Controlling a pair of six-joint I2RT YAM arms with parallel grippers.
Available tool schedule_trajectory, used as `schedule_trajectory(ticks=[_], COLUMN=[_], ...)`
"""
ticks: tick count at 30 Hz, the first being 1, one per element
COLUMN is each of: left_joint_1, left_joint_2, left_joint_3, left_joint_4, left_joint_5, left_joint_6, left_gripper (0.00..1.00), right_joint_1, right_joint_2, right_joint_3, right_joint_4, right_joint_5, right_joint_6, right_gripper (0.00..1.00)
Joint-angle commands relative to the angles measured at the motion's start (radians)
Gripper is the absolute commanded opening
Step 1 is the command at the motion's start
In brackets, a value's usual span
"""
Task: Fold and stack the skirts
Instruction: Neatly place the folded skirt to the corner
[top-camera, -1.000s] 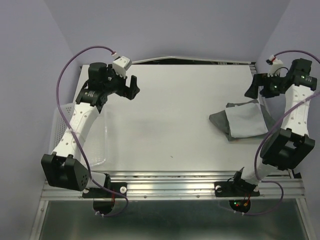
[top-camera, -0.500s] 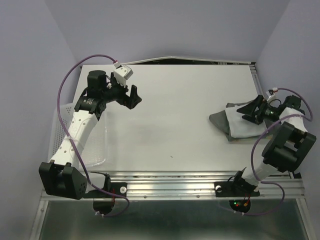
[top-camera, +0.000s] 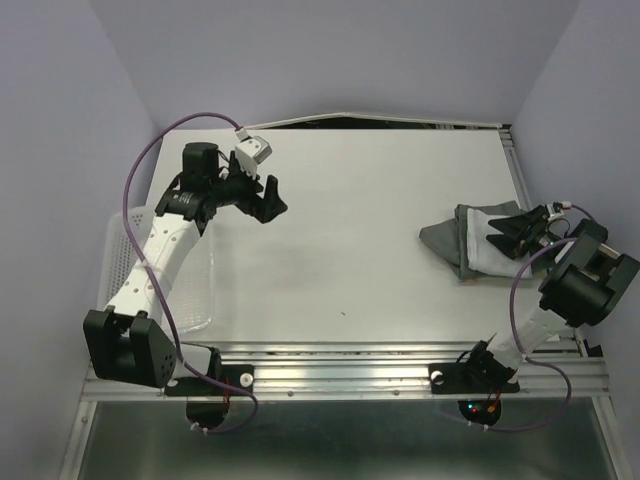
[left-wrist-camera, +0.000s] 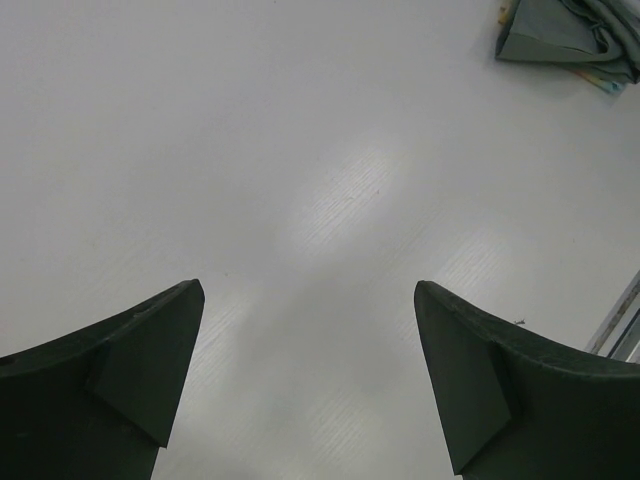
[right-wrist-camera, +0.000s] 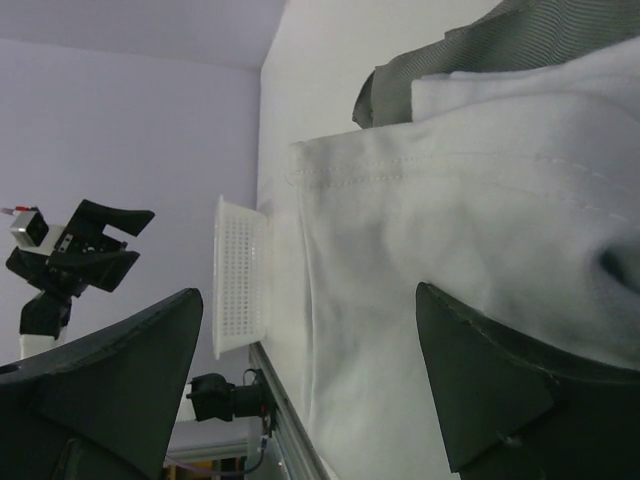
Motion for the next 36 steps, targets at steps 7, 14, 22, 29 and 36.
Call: schedule_trajectory(ticks=[7,14,22,29,36], left_joint_1=[0.007,0.068,0.203,0.199,0.186], left_joint_2=[0.034,0.032,-0.017,-0.174,-0.248], left_joint_3=[0.032,0.009,-0.136,-0.299,-0.383], left_joint_4=[0.009,0.067,0.042,0.064,0.067], left_joint_5=[0.011,0.01,-0.036,-0.159,-0.22], left_joint_6=[-0.011,-0.052,0.055,0.147,0.196], left_gripper=[0.99,0.99,0.99,0.99,0.99], right_joint_1=[0.014,0.276,0.813,1.055,1.064], right_joint_2=[-0.07,-0.226,-0.344,-0.462,-0.531], right_joint_3=[0.311,0.391,0.301,0.046,-0.022], right_joint_4=[-0.418,-0.496,-0.535,-0.437,-0.4], right_joint_5=[0.022,0.315,0.756,0.982,1.031], right_joint_6=[-0.273,-0.302,-0.482,-0.53,-0.513], right_gripper=[0.96,1.0,1.0,1.0,1.0])
